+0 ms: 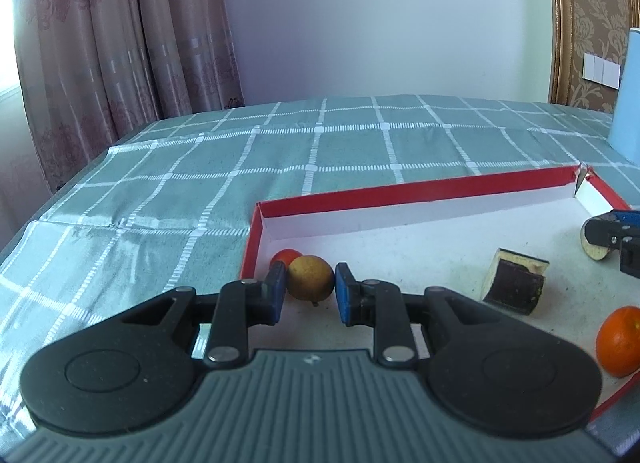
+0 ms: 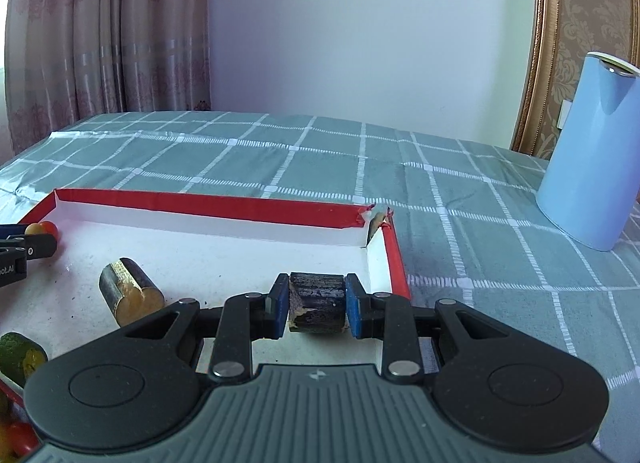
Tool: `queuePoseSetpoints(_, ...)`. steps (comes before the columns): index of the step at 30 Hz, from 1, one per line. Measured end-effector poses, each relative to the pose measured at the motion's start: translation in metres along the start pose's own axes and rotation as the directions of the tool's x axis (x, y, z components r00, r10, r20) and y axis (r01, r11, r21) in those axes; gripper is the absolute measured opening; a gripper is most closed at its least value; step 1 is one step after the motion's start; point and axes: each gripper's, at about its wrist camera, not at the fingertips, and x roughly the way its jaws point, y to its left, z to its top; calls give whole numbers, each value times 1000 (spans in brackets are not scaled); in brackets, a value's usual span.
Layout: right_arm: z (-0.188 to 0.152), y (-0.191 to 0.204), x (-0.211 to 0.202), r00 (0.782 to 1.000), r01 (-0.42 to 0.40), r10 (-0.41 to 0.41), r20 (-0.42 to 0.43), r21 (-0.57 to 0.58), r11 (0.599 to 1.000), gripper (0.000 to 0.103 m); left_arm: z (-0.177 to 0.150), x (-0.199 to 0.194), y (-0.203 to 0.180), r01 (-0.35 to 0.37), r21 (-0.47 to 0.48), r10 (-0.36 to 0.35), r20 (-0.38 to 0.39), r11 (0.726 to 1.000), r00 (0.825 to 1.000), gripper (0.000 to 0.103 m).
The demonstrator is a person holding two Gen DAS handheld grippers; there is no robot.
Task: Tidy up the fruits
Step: 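Carry the log into the tray and open the right tool while the left tool drops the brown fruit there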
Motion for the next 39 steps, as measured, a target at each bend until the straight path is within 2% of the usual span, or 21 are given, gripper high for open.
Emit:
queuePoseSetpoints(13,-1,-1,-2,1000,-7,7,-5,8,1000,28,-5,2,-2,-19,23,20,-10,1000,1000,27)
queuePoseSetpoints(22,-4,-1,-5,1000,-17,17,-5,16,1000,28,-8,1,0,18,13,-18,-33,1000,999,36)
queuePoseSetpoints(25,-5,0,-4,1000,-19,19,-11,12,1000,28,-9,0,-2,12,25,-11,-29,1000,1000,39)
queuePoseSetpoints(27,-5,0,-5,1000,-20,20,-10,7,1000,29,-9,-1,-2,21,25,-21,-28,999,999,46)
queuePoseSetpoints(28,-5,0,-5,1000,-26,26,-12,7,1000,33,-10,-1,-3,26,28,-25,-27,999,999,49)
queuePoseSetpoints(30,-7,-1,-5,999,-44,44,-18,17,999,50,-10,-2,-5,25,38,-24,-25,999,999,51)
queuePoseSetpoints(31,-7,-2,-7,999,-41,41,-13,21,999,65,-11,-2,-5,25,42,-24,-23,999,999,52)
queuePoseSetpoints(32,-8,-2,-10,999,-33,33,3,22,999,69,-11,-3,-5,28,42,-27,-22,999,999,53)
queuePoseSetpoints(35,-8,0,-18,999,-15,14,44,8,1000,72,-12,-4,-5,35,40,-34,-23,999,999,54)
queuePoseSetpoints(37,-9,1,-18,999,-9,9,44,2,1000,76,-13,-4,-5,35,42,-34,-22,999,999,54)
queuePoseSetpoints(39,-10,2,-19,999,3,-3,43,-2,1000,76,-13,-5,-5,35,43,-34,-21,998,999,54)
